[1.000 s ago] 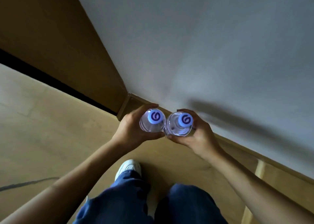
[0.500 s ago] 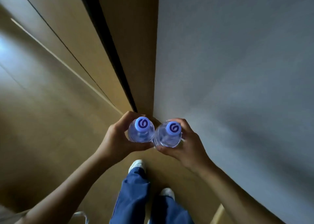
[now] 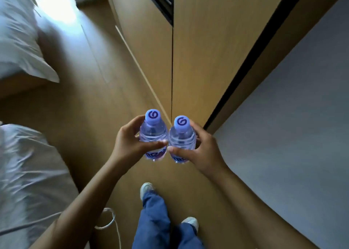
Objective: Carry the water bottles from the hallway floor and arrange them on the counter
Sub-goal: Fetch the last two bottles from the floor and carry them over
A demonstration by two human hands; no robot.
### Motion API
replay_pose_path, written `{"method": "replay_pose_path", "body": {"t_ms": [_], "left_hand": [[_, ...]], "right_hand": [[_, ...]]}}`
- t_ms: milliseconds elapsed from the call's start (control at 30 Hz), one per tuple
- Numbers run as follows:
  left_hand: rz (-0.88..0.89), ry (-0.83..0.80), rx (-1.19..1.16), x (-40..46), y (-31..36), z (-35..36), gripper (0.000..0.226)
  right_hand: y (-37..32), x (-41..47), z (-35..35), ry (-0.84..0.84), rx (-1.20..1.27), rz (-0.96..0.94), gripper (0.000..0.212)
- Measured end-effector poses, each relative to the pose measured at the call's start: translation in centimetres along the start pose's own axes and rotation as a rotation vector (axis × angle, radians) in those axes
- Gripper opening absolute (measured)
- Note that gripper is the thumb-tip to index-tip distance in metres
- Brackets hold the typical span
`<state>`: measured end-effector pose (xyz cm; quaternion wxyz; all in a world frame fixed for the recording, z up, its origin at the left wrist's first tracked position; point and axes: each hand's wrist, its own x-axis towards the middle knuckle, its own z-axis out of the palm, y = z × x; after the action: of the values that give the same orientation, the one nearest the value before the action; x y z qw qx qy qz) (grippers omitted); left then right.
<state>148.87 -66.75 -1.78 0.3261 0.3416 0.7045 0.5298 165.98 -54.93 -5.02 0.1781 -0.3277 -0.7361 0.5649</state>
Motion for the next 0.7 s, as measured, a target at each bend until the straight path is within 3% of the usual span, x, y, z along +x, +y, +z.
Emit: {"method": "replay_pose_path", "body": {"t_ms": [367, 700], "left_hand": [[-0.018, 0.190, 0.008, 3.4, 1.8, -15.6, 0.059], [-0.020, 0.341, 0.024, 10.3, 1.0, -26.0, 0.053]], "right_hand": [[-11.5, 11.5, 10.5, -0.173, 0.144, -0.013, 0.078], [-16.1, 23.7, 17.9, -0.257, 0.136, -0.003, 0.069]]}}
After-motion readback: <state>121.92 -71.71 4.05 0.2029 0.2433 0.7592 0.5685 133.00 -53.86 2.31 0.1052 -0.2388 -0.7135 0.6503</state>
